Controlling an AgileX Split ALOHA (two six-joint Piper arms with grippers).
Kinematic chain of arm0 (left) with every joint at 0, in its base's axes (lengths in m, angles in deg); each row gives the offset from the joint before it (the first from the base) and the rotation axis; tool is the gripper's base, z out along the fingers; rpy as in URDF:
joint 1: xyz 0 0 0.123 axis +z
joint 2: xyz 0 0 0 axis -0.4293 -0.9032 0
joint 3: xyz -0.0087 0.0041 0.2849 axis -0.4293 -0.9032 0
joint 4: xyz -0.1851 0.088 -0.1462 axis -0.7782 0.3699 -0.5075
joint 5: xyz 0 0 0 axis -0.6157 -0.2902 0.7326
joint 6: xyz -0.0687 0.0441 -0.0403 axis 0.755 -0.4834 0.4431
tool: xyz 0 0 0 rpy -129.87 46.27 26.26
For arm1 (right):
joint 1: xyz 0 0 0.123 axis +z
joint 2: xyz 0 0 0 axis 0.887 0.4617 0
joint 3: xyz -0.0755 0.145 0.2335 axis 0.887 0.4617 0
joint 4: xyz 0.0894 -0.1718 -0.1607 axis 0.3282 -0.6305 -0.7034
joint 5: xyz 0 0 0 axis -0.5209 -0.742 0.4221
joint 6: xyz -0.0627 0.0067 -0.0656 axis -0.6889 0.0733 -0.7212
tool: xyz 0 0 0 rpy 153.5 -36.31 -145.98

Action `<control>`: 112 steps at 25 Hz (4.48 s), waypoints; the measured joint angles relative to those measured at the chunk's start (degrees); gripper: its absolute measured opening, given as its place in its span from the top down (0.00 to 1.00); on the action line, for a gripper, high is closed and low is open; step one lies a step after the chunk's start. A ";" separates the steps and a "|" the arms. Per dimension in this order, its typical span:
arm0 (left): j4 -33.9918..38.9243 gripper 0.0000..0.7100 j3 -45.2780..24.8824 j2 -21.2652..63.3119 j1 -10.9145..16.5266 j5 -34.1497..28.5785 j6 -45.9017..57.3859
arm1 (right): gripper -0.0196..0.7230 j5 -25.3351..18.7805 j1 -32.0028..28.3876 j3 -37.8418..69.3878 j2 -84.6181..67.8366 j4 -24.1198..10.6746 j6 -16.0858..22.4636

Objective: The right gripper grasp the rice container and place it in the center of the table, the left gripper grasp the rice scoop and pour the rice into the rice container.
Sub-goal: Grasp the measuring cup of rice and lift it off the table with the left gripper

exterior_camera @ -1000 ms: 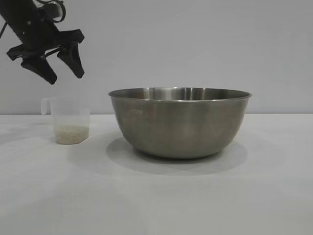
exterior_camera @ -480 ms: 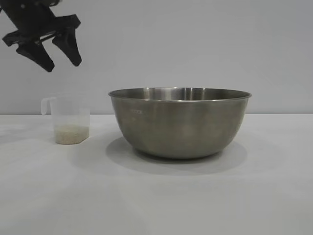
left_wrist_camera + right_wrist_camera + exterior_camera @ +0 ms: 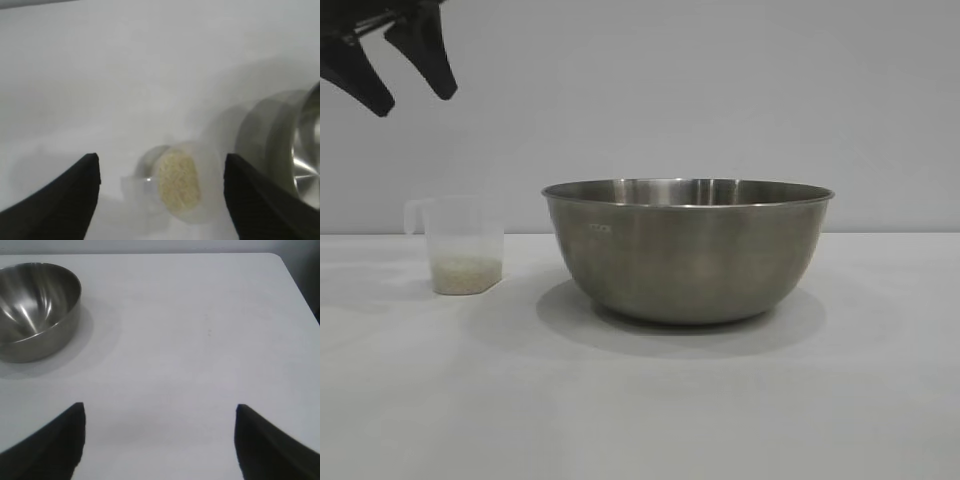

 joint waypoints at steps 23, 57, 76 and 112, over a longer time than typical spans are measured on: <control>-0.38 0.23 -38.20 14.22 -19.92 53.74 0.56 | 0.27 0.00 0.00 0.00 0.00 0.00 0.00; 13.92 0.23 -40.67 -14.30 -21.00 89.18 16.97 | 0.27 0.00 0.00 0.00 0.00 0.00 -0.03; 18.02 0.23 -32.40 -21.60 -14.62 89.31 16.55 | 0.27 0.00 0.00 0.00 0.00 0.00 -0.03; 23.61 0.62 -25.47 -27.14 -10.84 89.19 16.09 | 0.27 0.00 0.00 0.00 0.00 0.00 -0.03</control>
